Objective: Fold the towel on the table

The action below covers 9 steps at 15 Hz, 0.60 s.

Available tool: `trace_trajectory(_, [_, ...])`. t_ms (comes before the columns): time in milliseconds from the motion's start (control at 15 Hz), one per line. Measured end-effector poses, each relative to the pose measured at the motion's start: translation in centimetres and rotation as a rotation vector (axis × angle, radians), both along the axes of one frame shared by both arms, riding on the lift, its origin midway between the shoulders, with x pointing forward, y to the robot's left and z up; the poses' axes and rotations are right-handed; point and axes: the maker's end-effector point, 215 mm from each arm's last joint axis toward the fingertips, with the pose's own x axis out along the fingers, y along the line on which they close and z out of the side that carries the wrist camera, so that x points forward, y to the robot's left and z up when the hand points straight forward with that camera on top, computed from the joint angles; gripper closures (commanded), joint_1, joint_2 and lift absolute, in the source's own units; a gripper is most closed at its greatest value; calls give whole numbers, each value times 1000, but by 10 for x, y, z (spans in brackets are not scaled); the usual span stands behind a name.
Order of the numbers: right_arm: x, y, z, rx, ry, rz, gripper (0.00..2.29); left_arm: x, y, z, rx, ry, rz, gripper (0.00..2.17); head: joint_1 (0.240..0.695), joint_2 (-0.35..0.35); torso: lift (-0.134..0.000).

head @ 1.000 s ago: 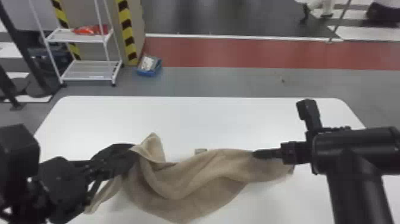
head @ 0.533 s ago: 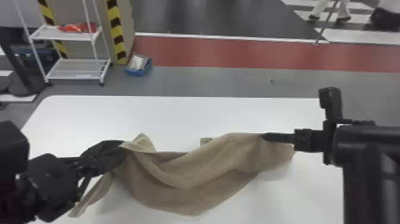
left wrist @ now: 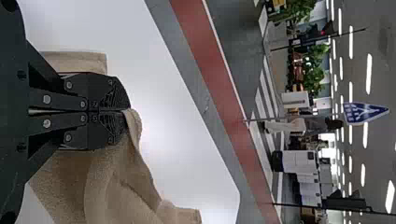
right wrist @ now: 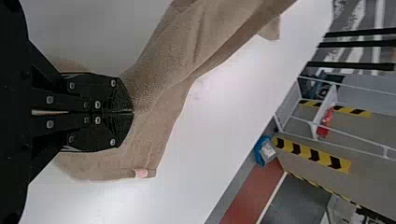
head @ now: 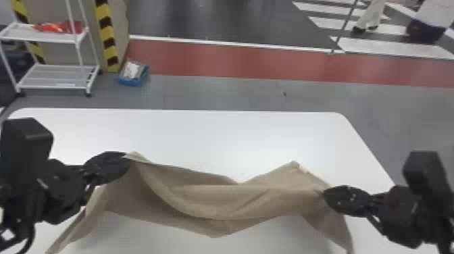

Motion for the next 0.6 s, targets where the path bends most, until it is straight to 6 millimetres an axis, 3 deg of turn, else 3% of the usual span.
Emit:
trace_trajectory(133, [-22, -18, -13, -47, 40, -7, 2253, 3, -12, -5, 9, 8, -21, 2132, 695, -261, -124])
trace_trajectory(267, [-27, -37, -17, -73, 49, -37, 2253, 4, -19, -4, 21, 3, -31, 2132, 695, -314, -124])
trace_trajectory(600, [3, -88, 6, -100, -31, -159, 2253, 11, -11, 13, 44, -35, -16, 2132, 695, -350, -124])
